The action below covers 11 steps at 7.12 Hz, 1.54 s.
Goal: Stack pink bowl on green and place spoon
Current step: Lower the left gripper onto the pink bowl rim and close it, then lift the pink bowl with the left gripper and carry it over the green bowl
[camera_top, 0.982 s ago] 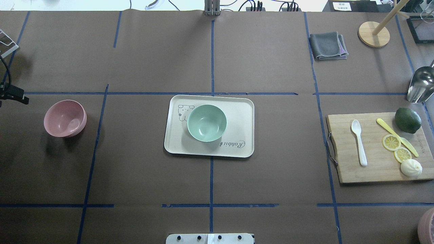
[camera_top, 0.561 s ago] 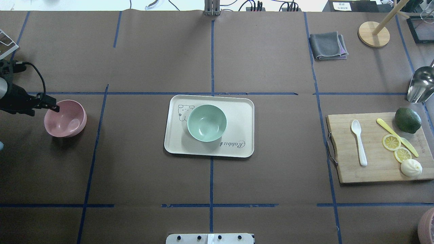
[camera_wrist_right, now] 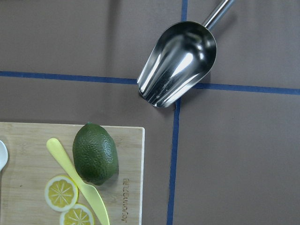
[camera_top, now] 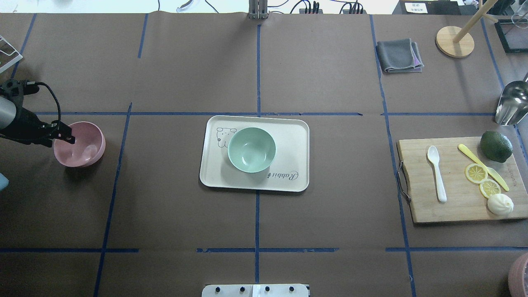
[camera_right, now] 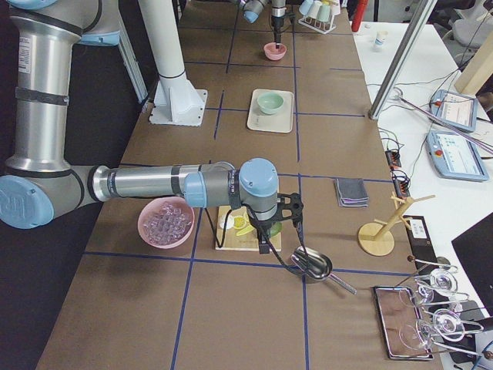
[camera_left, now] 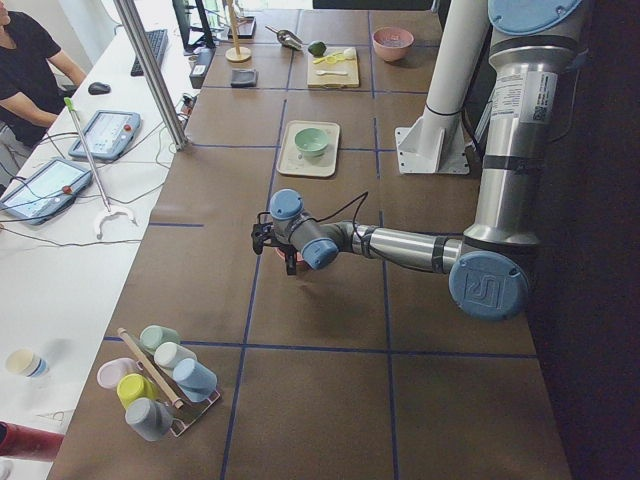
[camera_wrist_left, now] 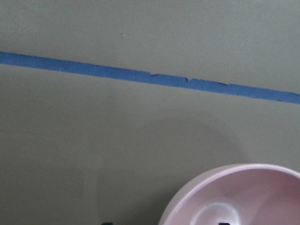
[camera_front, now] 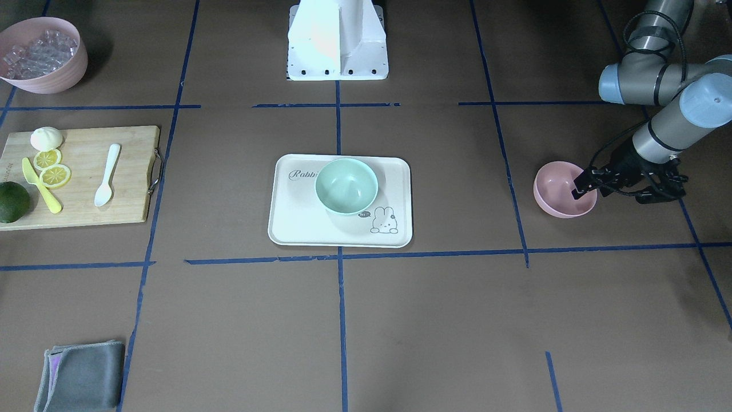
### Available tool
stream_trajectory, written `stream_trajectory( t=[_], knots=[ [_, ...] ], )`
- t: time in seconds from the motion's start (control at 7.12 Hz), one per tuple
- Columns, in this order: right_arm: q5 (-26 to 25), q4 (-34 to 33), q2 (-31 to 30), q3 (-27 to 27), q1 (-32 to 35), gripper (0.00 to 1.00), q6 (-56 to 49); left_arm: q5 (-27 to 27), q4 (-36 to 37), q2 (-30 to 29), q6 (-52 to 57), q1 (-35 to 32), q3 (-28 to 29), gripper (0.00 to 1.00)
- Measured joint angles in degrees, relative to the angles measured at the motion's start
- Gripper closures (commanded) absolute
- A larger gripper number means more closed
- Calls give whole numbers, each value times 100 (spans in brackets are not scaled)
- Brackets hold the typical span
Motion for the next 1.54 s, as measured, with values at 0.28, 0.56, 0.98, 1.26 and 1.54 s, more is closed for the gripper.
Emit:
stream_trajectory(
  t=[0.28,0.56,0.98,1.26,1.54],
  knots=[
    [77,-38,32,9,0,0,6,-250,14,33,7,-13,-14,100],
    [213,-46,93,11,-3,1,15,-1201,193,3,4,-427,-62,100],
    [249,-29,345,6,-113,1,633,-2180,741,-273,-14,-1170,-147,100],
    [209,345,389,158,-645,1,1863,-1975,1701,-687,-92,-1187,-592,100],
    [150,1161,385,252,-1186,0,3297,-1334,2931,-1292,-457,-981,-1223,100]
  ],
)
